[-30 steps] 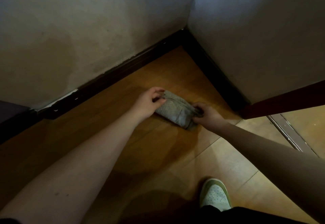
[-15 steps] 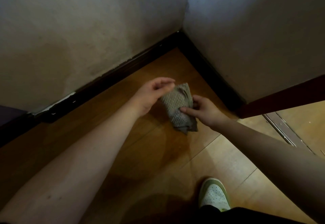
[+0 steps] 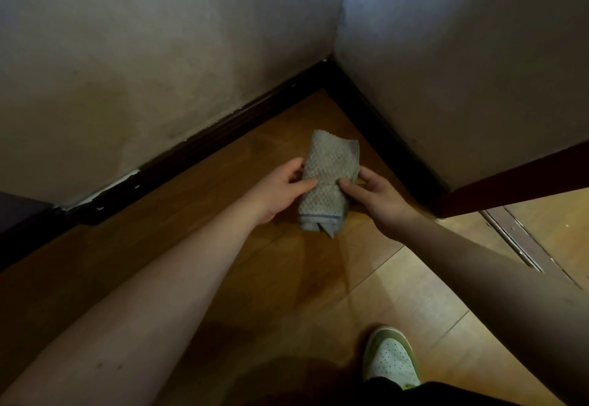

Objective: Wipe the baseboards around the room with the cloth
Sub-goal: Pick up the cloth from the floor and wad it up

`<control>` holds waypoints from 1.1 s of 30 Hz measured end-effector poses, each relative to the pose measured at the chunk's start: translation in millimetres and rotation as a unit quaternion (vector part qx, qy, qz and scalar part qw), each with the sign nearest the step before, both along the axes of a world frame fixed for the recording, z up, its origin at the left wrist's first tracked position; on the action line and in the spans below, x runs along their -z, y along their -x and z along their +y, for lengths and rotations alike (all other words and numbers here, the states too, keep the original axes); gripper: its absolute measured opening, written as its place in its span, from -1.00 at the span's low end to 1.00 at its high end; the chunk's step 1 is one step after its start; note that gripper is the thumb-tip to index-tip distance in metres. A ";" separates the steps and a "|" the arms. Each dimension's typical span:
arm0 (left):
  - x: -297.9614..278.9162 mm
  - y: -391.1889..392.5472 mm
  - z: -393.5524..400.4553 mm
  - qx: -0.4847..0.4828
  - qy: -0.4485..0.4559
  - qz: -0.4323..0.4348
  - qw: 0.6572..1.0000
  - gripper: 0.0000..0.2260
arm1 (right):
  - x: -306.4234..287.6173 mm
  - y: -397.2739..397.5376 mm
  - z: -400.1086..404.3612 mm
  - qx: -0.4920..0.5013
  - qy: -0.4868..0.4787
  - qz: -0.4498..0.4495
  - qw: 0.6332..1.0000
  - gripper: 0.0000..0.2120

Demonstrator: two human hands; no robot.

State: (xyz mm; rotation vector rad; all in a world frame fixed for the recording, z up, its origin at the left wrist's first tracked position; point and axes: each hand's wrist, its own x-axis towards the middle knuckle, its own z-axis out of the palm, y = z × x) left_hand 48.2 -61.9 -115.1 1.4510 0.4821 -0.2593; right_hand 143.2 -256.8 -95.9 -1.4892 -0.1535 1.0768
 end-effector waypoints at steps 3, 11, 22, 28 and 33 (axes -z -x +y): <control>-2.1 2.5 2.9 -0.021 -0.021 -0.012 0.999 -0.76 | -1.1 0.8 -0.1 -0.051 0.000 -0.019 0.999 -0.68; -6.1 1.2 6.0 -0.069 0.071 -0.007 0.995 -0.62 | -5.0 -2.1 9.6 0.017 -0.027 -0.005 0.999 -0.72; -8.8 4.5 12.2 -0.104 0.169 0.007 0.980 -0.65 | -11.7 -5.3 14.8 -0.014 0.003 -0.009 1.000 -0.64; -8.1 4.9 11.7 -0.003 0.073 0.000 0.997 -0.83 | -8.3 0.1 17.3 -0.031 0.020 -0.093 0.995 -0.86; -14.0 6.4 14.3 0.034 0.060 -0.044 0.997 -0.65 | -7.6 1.7 16.1 -0.022 -0.017 -0.075 0.997 -0.73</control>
